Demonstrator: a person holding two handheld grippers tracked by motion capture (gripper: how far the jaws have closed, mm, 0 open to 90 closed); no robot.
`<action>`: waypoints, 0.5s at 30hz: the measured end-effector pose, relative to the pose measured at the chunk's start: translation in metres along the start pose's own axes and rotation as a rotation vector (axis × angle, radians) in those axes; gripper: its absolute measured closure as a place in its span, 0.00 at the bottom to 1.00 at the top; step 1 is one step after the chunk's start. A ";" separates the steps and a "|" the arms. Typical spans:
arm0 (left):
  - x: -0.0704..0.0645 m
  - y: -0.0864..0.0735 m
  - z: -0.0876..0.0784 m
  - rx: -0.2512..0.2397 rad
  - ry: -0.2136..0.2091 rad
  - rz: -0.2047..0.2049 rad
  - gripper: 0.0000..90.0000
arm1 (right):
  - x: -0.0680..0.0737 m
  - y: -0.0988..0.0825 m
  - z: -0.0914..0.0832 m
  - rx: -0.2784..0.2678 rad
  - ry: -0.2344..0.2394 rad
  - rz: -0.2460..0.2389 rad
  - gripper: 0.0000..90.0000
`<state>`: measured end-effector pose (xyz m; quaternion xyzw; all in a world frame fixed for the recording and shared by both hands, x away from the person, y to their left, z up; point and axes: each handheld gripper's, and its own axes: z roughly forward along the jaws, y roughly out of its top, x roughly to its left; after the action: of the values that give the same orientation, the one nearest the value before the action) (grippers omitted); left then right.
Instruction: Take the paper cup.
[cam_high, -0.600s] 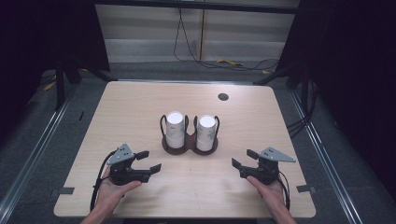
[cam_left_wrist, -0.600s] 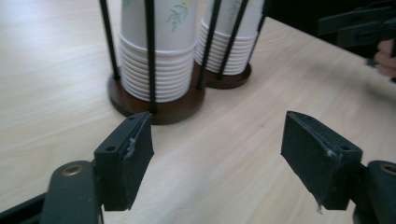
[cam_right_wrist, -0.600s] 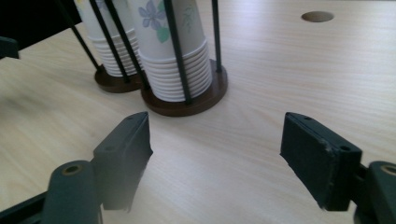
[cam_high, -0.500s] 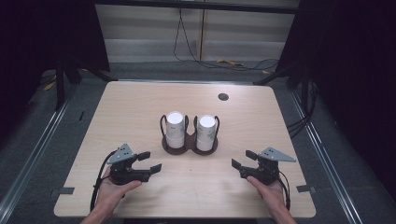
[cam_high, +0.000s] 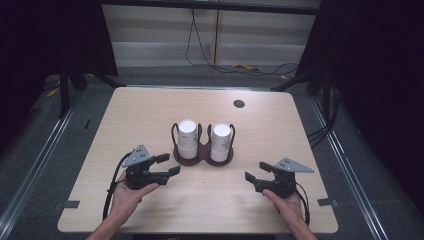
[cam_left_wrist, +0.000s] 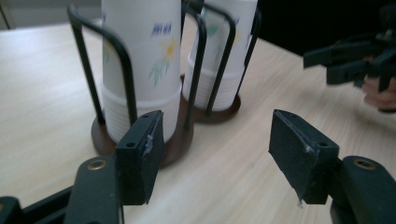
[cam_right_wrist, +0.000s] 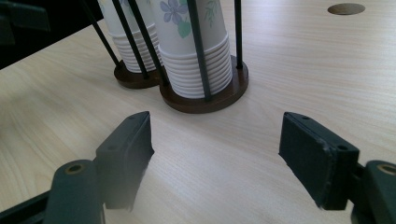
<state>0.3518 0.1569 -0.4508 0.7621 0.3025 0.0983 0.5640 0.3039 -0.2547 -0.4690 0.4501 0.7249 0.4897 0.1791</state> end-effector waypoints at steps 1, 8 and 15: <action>-0.001 0.003 0.000 0.001 0.006 0.016 0.43 | 0.000 0.000 0.000 -0.001 -0.001 0.004 0.29; -0.002 0.032 0.002 -0.049 -0.001 0.048 0.39 | 0.005 0.001 0.003 0.004 -0.001 -0.003 0.29; 0.000 0.050 -0.002 0.040 0.018 0.104 0.44 | 0.012 0.002 0.002 0.008 0.000 -0.033 0.28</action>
<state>0.3682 0.1496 -0.4044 0.7870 0.2697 0.1281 0.5399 0.2998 -0.2437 -0.4663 0.4387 0.7342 0.4837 0.1856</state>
